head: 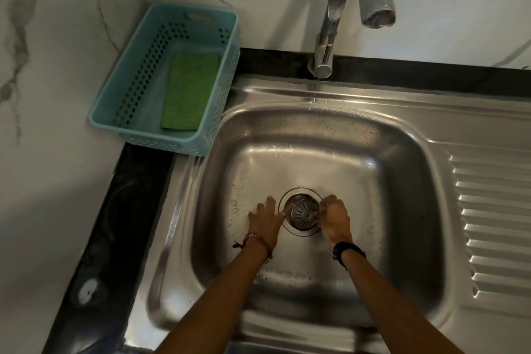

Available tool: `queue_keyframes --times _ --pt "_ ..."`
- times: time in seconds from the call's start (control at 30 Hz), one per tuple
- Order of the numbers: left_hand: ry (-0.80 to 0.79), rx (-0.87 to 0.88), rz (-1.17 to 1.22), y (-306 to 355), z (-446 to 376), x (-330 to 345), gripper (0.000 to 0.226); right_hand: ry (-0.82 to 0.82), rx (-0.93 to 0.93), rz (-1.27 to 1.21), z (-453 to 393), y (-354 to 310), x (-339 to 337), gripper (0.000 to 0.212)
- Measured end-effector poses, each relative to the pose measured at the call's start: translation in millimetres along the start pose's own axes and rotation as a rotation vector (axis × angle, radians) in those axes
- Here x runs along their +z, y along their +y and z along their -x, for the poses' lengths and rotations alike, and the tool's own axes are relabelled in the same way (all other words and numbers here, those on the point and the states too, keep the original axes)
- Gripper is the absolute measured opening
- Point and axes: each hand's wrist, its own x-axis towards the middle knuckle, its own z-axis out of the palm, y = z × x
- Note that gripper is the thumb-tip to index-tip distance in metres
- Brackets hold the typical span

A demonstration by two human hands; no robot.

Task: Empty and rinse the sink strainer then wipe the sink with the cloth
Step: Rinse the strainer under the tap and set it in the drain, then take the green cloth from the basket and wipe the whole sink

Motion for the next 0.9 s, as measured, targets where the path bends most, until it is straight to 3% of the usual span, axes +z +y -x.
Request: queue_keyframes --times 0.17,0.33,0.47,0.63,0.77,0.9 --pt "-0.049 -0.008 -0.065 2 -2 -3 0.084 -0.082 -0.093 0.261 0 16 11 0.025" --pt "-0.100 0.000 -0.103 2 0 -7 0.079 -0.183 -0.043 0.349 8 22 19 0.032" --pt "-0.109 0.008 0.060 1 8 -9 0.080 -0.167 -0.105 0.364 19 12 13 0.033" --pt "0.271 0.065 0.581 8 28 -18 0.046 0.024 -0.233 0.164 39 -11 -6 0.006" --pt "0.403 0.151 0.778 14 46 -34 0.051 -0.088 -0.304 0.150 54 -34 -19 0.031" --pt "0.643 0.173 0.831 0 68 -73 0.043 -0.075 -0.444 0.026 65 -78 -42 0.024"
